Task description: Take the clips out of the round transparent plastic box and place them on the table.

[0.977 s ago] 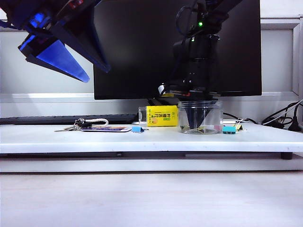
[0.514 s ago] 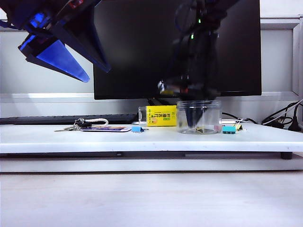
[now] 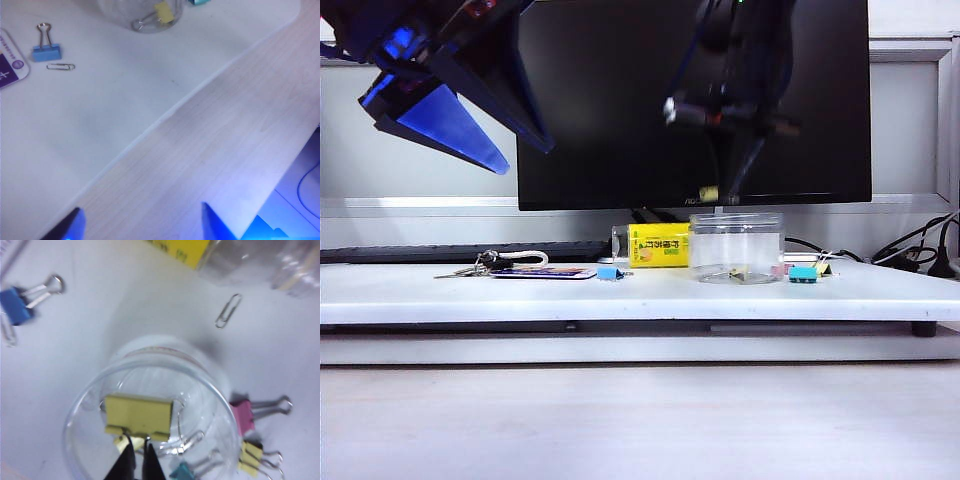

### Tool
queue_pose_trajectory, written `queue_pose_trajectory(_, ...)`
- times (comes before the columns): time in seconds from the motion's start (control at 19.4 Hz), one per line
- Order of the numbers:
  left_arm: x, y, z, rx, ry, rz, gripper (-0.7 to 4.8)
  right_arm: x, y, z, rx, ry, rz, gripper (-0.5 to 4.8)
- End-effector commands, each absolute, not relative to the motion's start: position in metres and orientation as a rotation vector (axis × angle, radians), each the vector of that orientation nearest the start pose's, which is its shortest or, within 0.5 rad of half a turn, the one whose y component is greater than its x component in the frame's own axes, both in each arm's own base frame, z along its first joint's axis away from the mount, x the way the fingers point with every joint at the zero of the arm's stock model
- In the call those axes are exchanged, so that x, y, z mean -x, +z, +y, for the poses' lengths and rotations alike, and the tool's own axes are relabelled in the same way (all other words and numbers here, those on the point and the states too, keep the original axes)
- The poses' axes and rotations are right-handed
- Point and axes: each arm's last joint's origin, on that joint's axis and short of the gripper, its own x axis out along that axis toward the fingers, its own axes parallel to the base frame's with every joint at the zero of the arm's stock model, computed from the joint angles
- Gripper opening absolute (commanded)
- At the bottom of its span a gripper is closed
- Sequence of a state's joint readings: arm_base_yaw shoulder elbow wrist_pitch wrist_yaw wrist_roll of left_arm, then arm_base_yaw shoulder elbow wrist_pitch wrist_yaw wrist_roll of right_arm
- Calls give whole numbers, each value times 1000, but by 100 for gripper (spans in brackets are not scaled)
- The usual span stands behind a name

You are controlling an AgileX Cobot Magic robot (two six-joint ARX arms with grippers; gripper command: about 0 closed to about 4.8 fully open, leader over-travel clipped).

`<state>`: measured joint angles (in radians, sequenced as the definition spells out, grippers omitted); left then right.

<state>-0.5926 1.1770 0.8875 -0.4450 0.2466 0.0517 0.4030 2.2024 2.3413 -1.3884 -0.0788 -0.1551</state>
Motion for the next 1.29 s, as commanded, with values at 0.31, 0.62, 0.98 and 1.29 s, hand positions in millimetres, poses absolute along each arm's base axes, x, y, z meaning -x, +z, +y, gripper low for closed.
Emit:
queue_pose_trajectory(0.31, -197, 274, -142, -170, -825, 709, 310, -404, 340, 144, 353, 273, 1158, 12)
queue_pose_trajectory(0.62, -197, 274, -142, -158, -821, 710, 310, -422, 329, 108, 290, 167, 1198, 12)
queue_pose_trajectory(0.98, -197, 274, -142, -148, -817, 714, 310, -444, 281, 112, 260, 220, 1316, 13)
queue_pose_trajectory(1.29, -198, 274, -142, -147, -818, 705, 310, -448, 275, 105, 268, 202, 1329, 13)
